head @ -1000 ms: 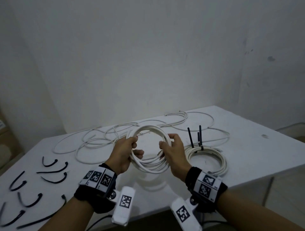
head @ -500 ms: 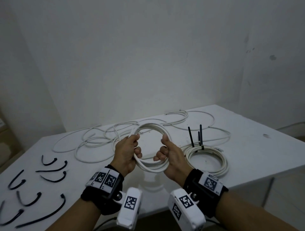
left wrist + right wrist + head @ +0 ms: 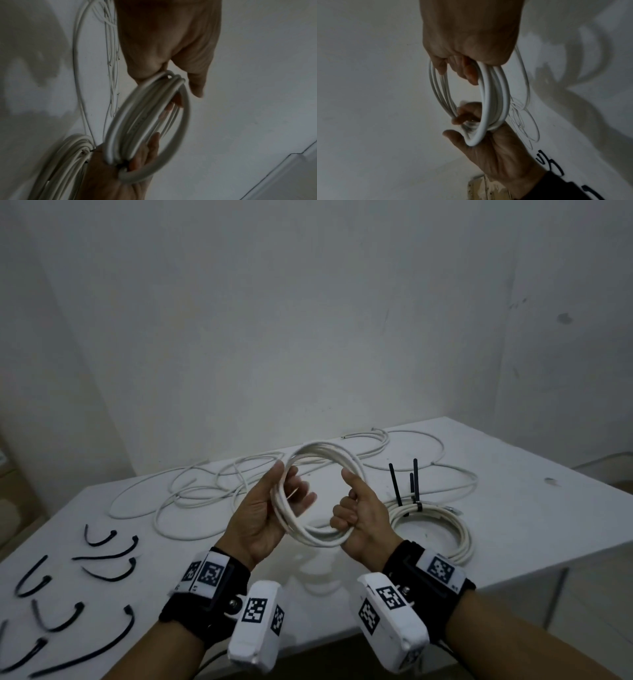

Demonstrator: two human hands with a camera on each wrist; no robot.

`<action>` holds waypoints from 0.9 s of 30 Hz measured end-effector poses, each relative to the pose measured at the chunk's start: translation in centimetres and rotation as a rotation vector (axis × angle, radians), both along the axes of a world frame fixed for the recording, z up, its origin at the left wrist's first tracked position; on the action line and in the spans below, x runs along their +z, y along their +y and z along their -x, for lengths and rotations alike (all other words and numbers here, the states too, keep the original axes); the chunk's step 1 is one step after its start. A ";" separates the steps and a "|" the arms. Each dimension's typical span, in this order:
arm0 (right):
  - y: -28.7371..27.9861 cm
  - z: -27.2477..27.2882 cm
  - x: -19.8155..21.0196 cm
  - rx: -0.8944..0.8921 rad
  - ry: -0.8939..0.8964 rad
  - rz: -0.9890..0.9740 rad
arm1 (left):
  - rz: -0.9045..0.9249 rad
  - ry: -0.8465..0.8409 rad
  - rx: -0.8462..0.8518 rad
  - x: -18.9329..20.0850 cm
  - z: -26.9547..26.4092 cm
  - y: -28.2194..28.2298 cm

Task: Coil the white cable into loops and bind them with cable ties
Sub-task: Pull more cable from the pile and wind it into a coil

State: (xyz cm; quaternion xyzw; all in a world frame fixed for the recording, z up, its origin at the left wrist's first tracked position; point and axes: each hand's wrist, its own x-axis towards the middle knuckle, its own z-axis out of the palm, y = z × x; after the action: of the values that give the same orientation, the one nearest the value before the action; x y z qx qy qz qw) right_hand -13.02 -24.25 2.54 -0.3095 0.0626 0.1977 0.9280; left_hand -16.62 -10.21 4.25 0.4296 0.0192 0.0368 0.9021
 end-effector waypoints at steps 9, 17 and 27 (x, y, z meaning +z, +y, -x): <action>0.3 -0.3 0.6 -0.079 0.079 -0.033 | -0.022 -0.110 0.090 -1.5 1.3 -3.1; -0.4 -0.1 -0.3 0.115 -0.033 0.096 | -0.026 0.068 0.090 -0.2 1.0 -1.5; -1.5 -1.3 0.3 0.341 -0.182 0.343 | -0.128 0.159 0.029 0.4 1.5 0.1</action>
State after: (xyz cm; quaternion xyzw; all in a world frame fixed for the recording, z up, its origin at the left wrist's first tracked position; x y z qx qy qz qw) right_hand -11.69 -25.75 2.81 -0.4849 -0.0416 0.3093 0.8170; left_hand -18.10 -10.13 4.61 0.4877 0.0945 0.0168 0.8677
